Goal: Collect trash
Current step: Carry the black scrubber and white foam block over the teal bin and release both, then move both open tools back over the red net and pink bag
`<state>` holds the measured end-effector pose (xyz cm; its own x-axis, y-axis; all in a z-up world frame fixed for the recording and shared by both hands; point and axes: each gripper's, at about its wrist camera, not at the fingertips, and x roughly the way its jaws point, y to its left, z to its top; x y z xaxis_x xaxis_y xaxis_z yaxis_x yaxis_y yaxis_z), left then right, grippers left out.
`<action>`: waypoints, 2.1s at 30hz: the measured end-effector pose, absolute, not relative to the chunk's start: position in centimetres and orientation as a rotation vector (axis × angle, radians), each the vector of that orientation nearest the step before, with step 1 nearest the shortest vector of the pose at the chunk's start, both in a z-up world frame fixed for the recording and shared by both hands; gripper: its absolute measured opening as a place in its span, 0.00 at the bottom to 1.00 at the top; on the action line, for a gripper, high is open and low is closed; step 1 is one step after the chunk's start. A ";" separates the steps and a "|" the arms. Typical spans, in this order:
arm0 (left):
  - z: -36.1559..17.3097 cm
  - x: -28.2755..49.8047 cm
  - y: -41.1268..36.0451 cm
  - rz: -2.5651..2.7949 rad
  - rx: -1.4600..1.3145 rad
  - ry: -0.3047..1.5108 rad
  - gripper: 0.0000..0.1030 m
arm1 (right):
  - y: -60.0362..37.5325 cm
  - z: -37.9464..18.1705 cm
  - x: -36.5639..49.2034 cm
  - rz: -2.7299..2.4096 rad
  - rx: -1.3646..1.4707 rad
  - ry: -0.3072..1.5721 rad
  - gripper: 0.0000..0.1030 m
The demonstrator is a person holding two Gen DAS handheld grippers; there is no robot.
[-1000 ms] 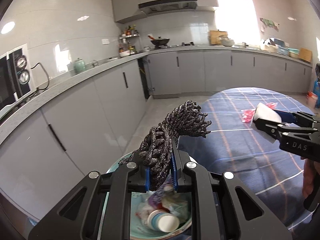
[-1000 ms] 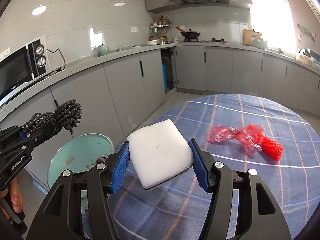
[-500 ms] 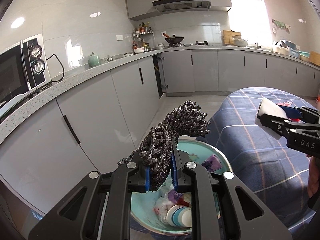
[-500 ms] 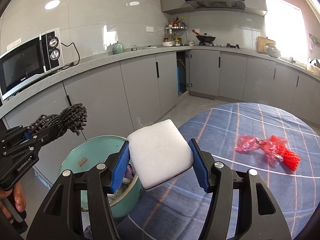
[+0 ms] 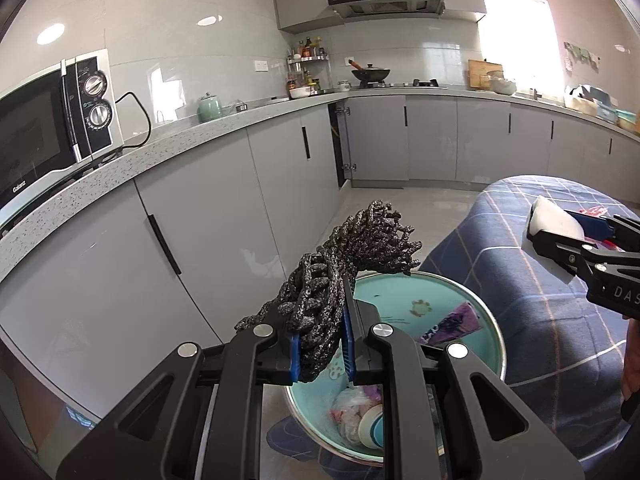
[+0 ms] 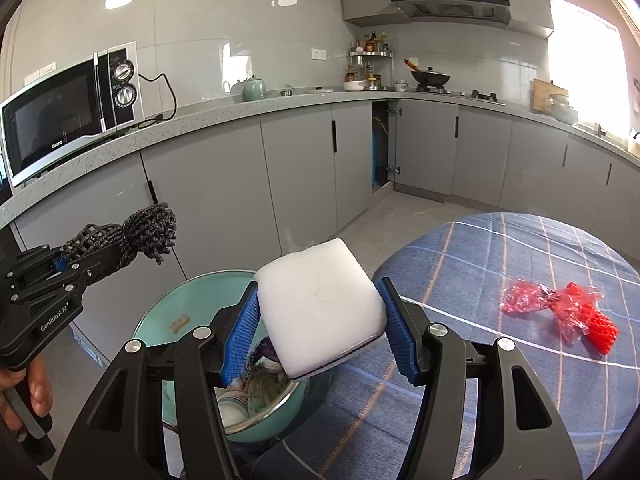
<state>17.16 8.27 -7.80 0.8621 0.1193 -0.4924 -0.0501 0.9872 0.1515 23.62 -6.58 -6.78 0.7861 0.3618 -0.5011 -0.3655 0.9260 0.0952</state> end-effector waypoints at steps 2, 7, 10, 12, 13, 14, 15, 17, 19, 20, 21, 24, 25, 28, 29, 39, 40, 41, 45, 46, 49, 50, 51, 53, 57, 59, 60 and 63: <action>-7.9 17.2 8.6 0.098 0.134 0.525 0.15 | -6.2 -6.9 23.8 0.397 -0.011 0.541 0.57; -8.0 17.3 9.1 0.118 0.132 0.529 0.15 | -5.5 -7.2 24.2 0.407 -0.019 0.548 0.57; -8.0 17.4 9.2 0.126 0.134 0.531 0.15 | -5.2 -7.4 24.5 0.414 -0.024 0.550 0.57; -8.0 17.4 9.3 0.131 0.134 0.532 0.15 | -4.9 -7.4 24.5 0.420 -0.028 0.551 0.57; -8.0 17.4 9.3 0.133 0.133 0.532 0.15 | -4.8 -7.5 24.5 0.423 -0.031 0.551 0.57; -8.1 17.4 9.4 0.134 0.133 0.532 0.15 | -4.7 -7.5 24.6 0.426 -0.033 0.552 0.57; -8.1 17.4 9.4 0.136 0.132 0.532 0.15 | -4.6 -7.5 24.5 0.427 -0.035 0.552 0.57; -8.0 17.4 9.6 0.136 0.127 0.532 0.15 | -4.4 -7.6 24.5 0.433 -0.039 0.552 0.57; -8.0 17.4 9.5 0.137 0.125 0.532 0.15 | -4.2 -7.6 24.6 0.441 -0.043 0.556 0.57; -8.0 17.4 9.4 0.137 0.123 0.531 0.15 | -4.1 -7.6 24.6 0.444 -0.046 0.557 0.57; -8.0 17.4 9.4 0.135 0.121 0.532 0.15 | -3.9 -7.6 24.7 0.446 -0.049 0.558 0.57; -8.0 17.4 9.4 0.132 0.119 0.534 0.16 | -3.5 -7.7 24.7 0.457 -0.056 0.559 0.57; -8.0 17.4 9.4 0.131 0.118 0.535 0.16 | -3.3 -7.7 24.7 0.463 -0.059 0.559 0.58; -8.1 17.5 9.4 0.126 0.116 0.537 0.16 | -2.8 -7.7 24.7 0.481 -0.069 0.557 0.59; -8.1 17.6 9.5 0.123 0.115 0.538 0.16 | -2.7 -7.8 24.7 0.488 -0.071 0.558 0.59; -8.5 17.9 9.4 0.122 0.125 0.546 0.55 | -2.3 -8.4 24.6 0.494 -0.084 0.559 0.77; -8.6 17.9 9.4 0.120 0.124 0.550 0.56 | -2.5 -8.5 24.6 0.489 -0.081 0.559 0.77; -8.7 18.0 9.5 0.124 0.125 0.552 0.56 | -2.7 -8.4 24.7 0.485 -0.076 0.560 0.77; -8.8 17.8 9.4 0.130 0.122 0.547 0.69 | -3.0 -8.6 24.5 0.477 -0.069 0.555 0.78; -8.9 17.8 9.2 0.128 0.124 0.547 0.69 | -3.0 -8.6 24.5 0.477 -0.069 0.554 0.78; -8.9 17.8 9.2 0.129 0.123 0.547 0.69 | -3.0 -8.8 24.4 0.476 -0.070 0.553 0.78; -8.9 17.8 9.2 0.129 0.124 0.546 0.69 | -3.0 -8.9 24.3 0.476 -0.071 0.553 0.78; -8.8 17.8 9.2 0.131 0.127 0.545 0.69 | -3.0 -8.9 24.3 0.474 -0.071 0.553 0.78; -8.8 17.7 9.3 0.134 0.123 0.543 0.70 | -3.0 -9.0 24.3 0.474 -0.067 0.554 0.78; -8.9 17.8 9.3 0.139 0.123 0.542 0.71 | -3.2 -9.0 24.2 0.471 -0.064 0.552 0.78; -8.9 17.8 9.3 0.140 0.124 0.542 0.72 | -3.3 -9.0 24.2 0.469 -0.063 0.550 0.78; -8.8 17.8 9.2 0.139 0.124 0.542 0.72 | -3.4 -9.0 24.1 0.468 -0.062 0.550 0.78; -8.8 17.8 9.3 0.141 0.128 0.540 0.73 | -3.5 -9.1 24.1 0.467 -0.059 0.550 0.79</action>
